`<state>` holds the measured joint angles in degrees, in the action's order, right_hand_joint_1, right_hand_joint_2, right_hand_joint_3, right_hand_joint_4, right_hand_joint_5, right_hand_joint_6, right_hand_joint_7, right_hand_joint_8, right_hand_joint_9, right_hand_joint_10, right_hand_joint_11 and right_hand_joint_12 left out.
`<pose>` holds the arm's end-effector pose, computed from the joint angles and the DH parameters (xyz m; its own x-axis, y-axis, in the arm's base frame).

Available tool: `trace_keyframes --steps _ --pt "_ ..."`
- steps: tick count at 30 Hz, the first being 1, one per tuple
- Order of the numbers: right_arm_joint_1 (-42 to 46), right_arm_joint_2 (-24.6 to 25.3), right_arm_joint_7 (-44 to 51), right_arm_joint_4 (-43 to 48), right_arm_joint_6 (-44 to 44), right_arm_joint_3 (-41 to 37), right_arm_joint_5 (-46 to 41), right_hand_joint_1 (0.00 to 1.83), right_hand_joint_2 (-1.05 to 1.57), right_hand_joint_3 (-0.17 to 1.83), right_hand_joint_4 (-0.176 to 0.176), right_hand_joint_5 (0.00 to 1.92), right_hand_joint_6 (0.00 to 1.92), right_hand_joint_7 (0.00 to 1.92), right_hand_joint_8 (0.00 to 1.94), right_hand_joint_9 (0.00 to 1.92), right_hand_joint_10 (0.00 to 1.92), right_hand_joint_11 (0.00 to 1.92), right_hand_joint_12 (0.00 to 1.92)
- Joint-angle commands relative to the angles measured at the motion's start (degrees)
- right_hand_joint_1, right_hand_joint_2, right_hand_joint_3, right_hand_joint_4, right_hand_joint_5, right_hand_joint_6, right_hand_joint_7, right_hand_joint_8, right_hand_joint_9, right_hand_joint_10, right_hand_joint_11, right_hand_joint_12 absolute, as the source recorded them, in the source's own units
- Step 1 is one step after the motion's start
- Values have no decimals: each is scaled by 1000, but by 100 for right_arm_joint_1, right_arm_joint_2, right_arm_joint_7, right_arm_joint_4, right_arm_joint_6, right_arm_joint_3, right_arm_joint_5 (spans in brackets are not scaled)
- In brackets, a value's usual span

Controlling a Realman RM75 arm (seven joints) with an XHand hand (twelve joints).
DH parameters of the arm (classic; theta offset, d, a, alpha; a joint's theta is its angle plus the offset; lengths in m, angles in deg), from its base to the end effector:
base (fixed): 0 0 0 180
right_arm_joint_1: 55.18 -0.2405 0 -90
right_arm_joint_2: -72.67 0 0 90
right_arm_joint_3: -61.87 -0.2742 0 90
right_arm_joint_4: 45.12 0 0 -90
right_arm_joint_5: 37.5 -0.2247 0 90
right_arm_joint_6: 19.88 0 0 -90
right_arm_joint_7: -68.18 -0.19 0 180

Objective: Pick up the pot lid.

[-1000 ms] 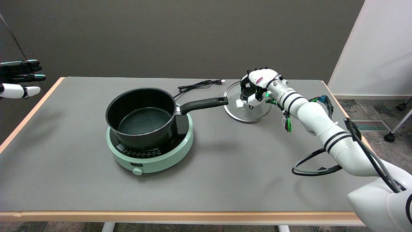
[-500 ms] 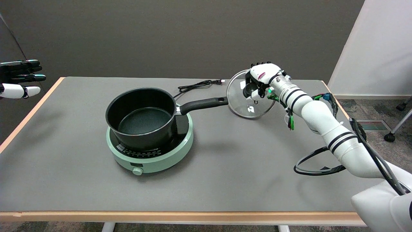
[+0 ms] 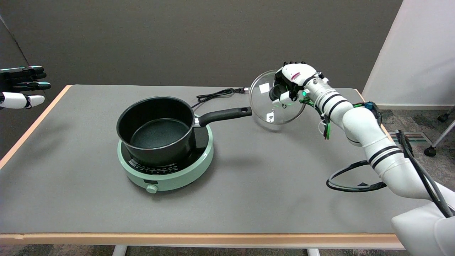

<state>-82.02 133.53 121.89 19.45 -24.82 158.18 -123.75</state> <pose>-0.2111 -0.5208 0.4110 0.9977 -0.0156 0.0659 -0.0650 0.0512 0.9966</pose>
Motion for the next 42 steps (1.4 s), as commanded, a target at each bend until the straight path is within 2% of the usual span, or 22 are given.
trace_keyframes --steps 1,7,13,15,16,17,18,19,20,21,22,23,38,39,40,42 --pt "224 -155 -8 579 -293 -505 -1108 1221 1073 265 -176 797 1282 835 1312 870 1402 709 1351" --pt "209 -193 -8 721 -740 -771 -2043 1221 1071 272 -176 797 1285 834 1316 872 1435 713 1387" --pt "104 -301 -8 960 -867 -724 -2475 1221 1070 273 -176 797 1285 833 1318 869 1464 715 1414" --pt "73 -306 -42 1053 -921 -724 -2585 1215 1027 337 -106 794 1202 906 1338 874 1465 714 1412" --pt "57 -311 -154 1122 -935 -724 -2627 1220 1065 281 -168 797 1276 842 1320 870 1466 715 1417" --pt "46 -314 -266 1173 -938 -724 -2631 1214 1012 360 -87 794 1178 926 1347 875 1465 713 1418" --pt "34 -319 -415 1233 -938 -724 -2614 1235 984 412 -48 793 1139 918 1352 873 1472 713 1419" --pt "12 -327 -590 1307 -943 -718 -2599 1345 843 673 155 786 940 883 1371 862 1488 714 1422" --pt "-7 -335 -667 1358 -956 -716 -2591 1357 825 705 176 788 916 881 1374 862 1495 714 1424" --pt "-32 -348 -742 1411 -972 -701 -2588 1357 825 707 176 789 915 881 1375 863 1499 715 1425" --pt "-72 -365 -831 1469 -994 -665 -2588 1269 981 431 -52 794 1156 850 1341 867 1491 714 1428" --pt "-101 -381 -871 1495 -1007 -641 -2599 1221 1066 283 -176 796 1287 833 1323 868 1492 713 1429" --pt "-771 -506 -1351 1505 -1002 27 -2575 1220 1063 292 -176 795 1290 830 1330 866 1515 714 1442" --pt "-815 -501 -1358 1495 -1007 56 -2572 1241 1024 361 -123 795 1233 838 1340 867 1519 715 1444" --pt "-852 -498 -1358 1482 -1010 78 -2572 1361 813 734 176 795 911 886 1392 876 1533 724 1433" --pt "-949 -498 -1358 1445 -1010 165 -2572 1360 814 732 176 795 911 885 1391 874 1535 723 1438"
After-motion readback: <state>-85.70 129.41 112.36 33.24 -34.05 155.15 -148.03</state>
